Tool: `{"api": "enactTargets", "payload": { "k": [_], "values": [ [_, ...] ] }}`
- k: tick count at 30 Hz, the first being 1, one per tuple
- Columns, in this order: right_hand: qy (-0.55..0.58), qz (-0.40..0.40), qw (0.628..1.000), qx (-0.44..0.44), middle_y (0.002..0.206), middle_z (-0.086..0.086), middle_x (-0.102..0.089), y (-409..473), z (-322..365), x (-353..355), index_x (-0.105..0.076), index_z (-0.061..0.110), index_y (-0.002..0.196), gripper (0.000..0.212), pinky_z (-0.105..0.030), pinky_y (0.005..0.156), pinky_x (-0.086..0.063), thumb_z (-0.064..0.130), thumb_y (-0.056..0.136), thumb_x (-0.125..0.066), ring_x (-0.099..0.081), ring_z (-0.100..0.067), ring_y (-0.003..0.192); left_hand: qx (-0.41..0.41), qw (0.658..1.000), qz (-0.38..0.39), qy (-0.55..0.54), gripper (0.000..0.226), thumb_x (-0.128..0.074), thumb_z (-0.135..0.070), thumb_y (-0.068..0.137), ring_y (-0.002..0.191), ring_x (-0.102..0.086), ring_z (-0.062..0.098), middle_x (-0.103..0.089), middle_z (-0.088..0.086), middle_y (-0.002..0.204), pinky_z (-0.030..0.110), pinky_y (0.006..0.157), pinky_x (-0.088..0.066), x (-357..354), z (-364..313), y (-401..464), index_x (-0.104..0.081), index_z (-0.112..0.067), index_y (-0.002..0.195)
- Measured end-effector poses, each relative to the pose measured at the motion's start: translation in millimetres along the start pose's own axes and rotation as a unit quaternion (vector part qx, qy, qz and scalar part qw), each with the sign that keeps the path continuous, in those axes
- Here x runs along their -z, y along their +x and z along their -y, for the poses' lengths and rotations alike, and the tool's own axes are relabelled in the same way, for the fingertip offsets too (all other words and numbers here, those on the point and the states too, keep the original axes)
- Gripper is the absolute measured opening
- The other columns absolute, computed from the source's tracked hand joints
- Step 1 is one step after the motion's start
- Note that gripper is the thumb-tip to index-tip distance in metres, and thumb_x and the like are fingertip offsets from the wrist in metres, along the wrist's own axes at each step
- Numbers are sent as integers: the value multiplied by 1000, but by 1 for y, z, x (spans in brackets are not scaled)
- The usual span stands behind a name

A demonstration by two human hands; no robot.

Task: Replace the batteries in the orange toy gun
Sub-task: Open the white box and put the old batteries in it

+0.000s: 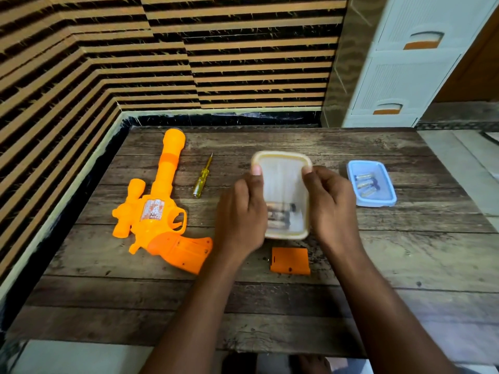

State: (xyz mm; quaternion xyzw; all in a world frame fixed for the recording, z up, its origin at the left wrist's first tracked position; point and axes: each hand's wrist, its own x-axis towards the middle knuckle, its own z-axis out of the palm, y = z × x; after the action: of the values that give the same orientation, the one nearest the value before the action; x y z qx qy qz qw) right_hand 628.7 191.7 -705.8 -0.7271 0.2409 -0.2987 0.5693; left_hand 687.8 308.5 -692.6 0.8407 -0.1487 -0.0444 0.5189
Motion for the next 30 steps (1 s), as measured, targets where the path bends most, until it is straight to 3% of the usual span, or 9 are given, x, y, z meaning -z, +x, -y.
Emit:
{"api": "enactTargets", "payload": {
  "k": [3, 7, 11, 15, 17, 20, 23, 27, 30],
  "values": [
    [-22, -37, 999, 4, 52, 8, -43, 0, 3, 0, -39, 24, 62, 54, -26, 48, -31, 39, 114, -39, -39, -3, 48, -70, 997, 11, 34, 48, -26, -52, 108, 80, -53, 14, -62, 4, 80, 45, 79, -45, -5, -2, -9, -58, -21, 90],
    [-66, -81, 994, -12, 60, 4, -38, 5, 15, 3, -31, 19, 61, 57, -23, 51, -28, 38, 114, -36, -41, -4, 52, -95, 995, 14, 29, 51, -23, -50, 108, 79, -51, 16, -63, 5, 80, 45, 77, -43, -9, -9, -12, -59, -17, 90],
    [-95, -89, 991, -20, 64, 0, -40, 9, 19, 2, -32, 19, 59, 59, -33, 55, -27, 43, 113, -39, -38, -15, 61, -92, 996, 0, 9, 46, -31, -40, 110, 73, -51, 10, -51, -2, 63, 41, 67, -35, -9, -12, -13, -45, -25, 69],
    [-85, -49, 995, 26, 53, 7, -41, 1, 12, 0, -37, 20, 58, 59, -20, 44, -26, 43, 112, -41, -42, -4, 46, -50, 998, -37, -8, 51, -30, -47, 109, 62, -55, 6, -53, -3, 63, 38, 60, -41, -12, -7, -9, -48, -24, 67],
    [-110, -13, 993, 29, 54, 6, -46, -8, 6, -2, -42, 21, 60, 59, -24, 48, -30, 50, 111, -37, -46, -4, 50, -6, 998, -59, -37, 50, -28, -49, 109, 65, -57, -2, -56, -8, 70, 35, 63, -47, -11, -10, -6, -52, -28, 71],
    [-168, 11, 985, 32, 61, 3, -47, -13, -2, -5, -39, 26, 63, 57, -32, 61, -29, 57, 110, -31, -56, -27, 69, 33, 995, -47, -77, 52, -25, -60, 106, 75, -57, -7, -60, -17, 73, 31, 77, -47, -8, -11, 0, -59, -39, 72],
    [-201, 34, 977, 69, 54, 6, -44, -10, 2, -3, -38, 24, 60, 58, -31, 51, -27, 51, 111, -35, -47, -11, 53, 92, 983, -38, -154, 60, -20, -69, 102, 80, -64, 4, -68, -29, 66, 42, 91, -55, -4, -8, 4, -65, -62, 64],
    [-224, 65, 965, 119, 49, 5, -41, -11, 9, -6, -36, 26, 58, 58, -21, 46, -31, 49, 111, -35, -47, -11, 48, 127, 973, -77, -177, 66, -23, -68, 103, 66, -69, 6, -71, -13, 62, 44, 84, -58, 0, -5, 9, -60, -27, 65],
    [-231, 60, 965, 107, 48, 5, -39, -10, 10, -10, -35, 26, 56, 59, -23, 45, -26, 48, 111, -37, -40, -10, 43, 124, 972, -87, -180, 57, -24, -60, 106, 60, -65, 7, -67, -11, 55, 46, 78, -55, -1, -8, 11, -49, -29, 65]
  ]
}}
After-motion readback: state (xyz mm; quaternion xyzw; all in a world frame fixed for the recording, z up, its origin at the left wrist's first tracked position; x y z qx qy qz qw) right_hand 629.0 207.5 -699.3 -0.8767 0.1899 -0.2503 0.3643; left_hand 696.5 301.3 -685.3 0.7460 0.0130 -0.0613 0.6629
